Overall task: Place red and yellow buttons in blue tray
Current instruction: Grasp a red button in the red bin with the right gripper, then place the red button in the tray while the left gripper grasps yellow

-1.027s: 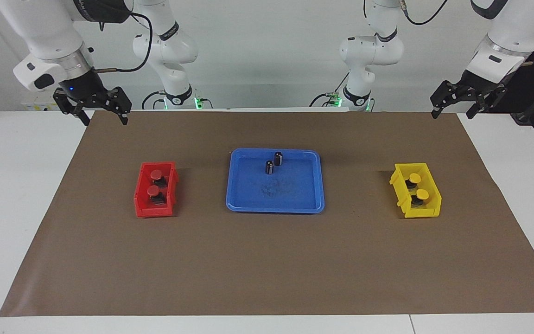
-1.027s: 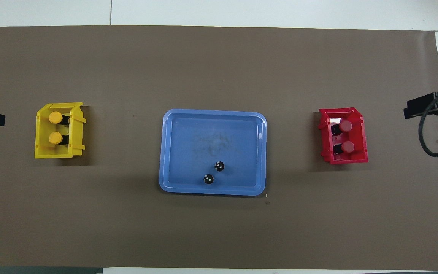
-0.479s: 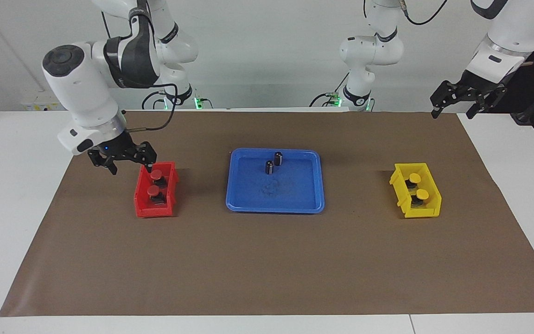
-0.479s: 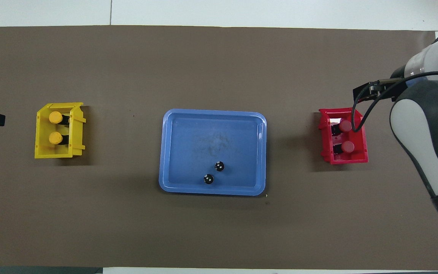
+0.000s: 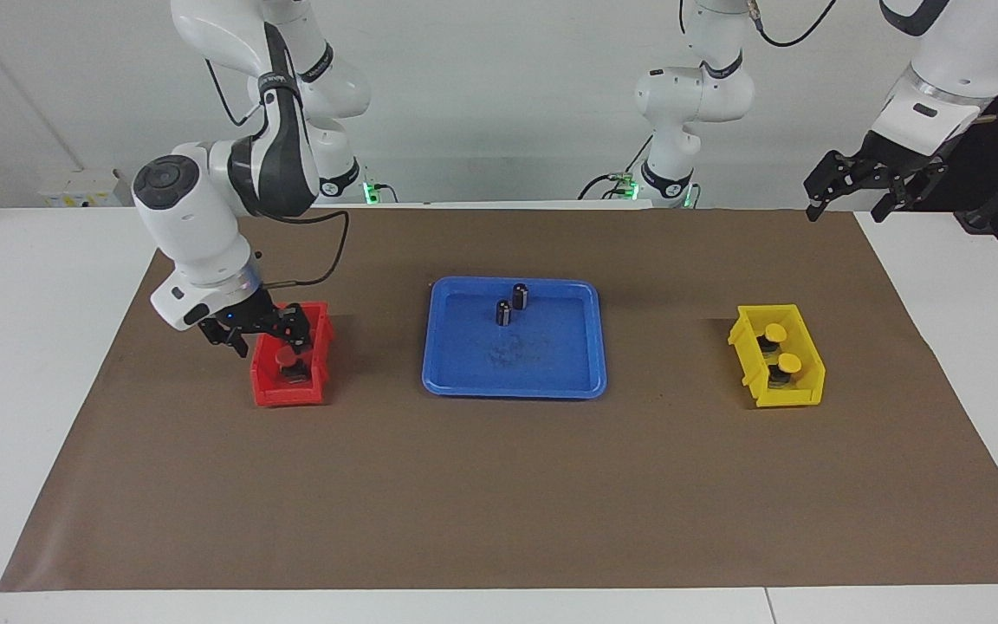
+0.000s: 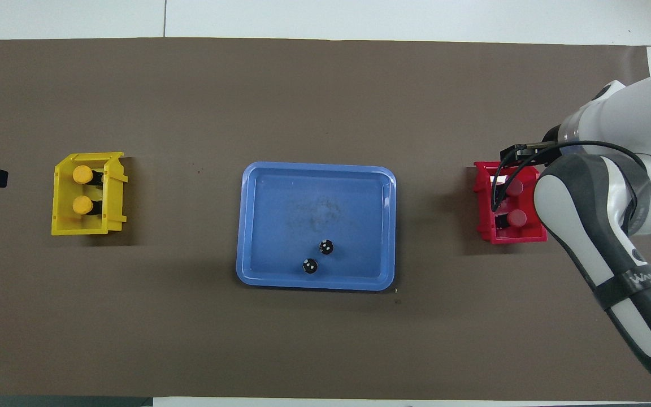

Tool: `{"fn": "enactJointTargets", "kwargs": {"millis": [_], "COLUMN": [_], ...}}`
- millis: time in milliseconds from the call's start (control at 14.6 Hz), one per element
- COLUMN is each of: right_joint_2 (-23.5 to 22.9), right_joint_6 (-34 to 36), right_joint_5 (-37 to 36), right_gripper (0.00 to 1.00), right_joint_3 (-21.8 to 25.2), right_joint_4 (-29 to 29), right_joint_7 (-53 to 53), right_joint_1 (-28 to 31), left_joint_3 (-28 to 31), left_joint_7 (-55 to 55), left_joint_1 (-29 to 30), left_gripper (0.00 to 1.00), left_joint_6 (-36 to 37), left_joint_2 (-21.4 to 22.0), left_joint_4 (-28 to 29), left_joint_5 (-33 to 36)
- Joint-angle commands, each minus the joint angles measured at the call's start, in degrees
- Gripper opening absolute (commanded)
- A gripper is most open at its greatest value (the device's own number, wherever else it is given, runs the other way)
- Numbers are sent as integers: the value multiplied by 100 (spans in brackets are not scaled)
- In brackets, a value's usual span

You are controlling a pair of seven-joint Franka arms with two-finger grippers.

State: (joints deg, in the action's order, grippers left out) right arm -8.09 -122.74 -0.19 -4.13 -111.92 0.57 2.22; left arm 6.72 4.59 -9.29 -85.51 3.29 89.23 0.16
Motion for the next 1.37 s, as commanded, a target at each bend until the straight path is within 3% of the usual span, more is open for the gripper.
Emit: {"fn": "enactJointTargets", "kwargs": {"millis": [0,342,959,1301], "right_joint_2": [80,-26,106,132], "right_joint_6": [-372,-636,-1173,-1068], "right_joint_5": [106,115,115,107], "right_gripper": [79,73,63,36], "right_joint_3": [-36,-36,-36,-36], "right_joint_4": [-374,-593,-1217,-1201], "right_joint_7": [-4,-13,-83,-197], "right_joint_1": [68,86,121,129], "left_joint_3": [-13,-22,-39,-39], "left_joint_7": [-28,-98,-98,-98], "left_joint_1": [-47,-46,-64,-55], "left_gripper": [100,100,100,100], "left_joint_6": [8,-466,-651,-704], "left_joint_2": [119,32,-188,-197], "left_joint_4": [112,121,138,121], "left_joint_5": [81,81,81,81]}}
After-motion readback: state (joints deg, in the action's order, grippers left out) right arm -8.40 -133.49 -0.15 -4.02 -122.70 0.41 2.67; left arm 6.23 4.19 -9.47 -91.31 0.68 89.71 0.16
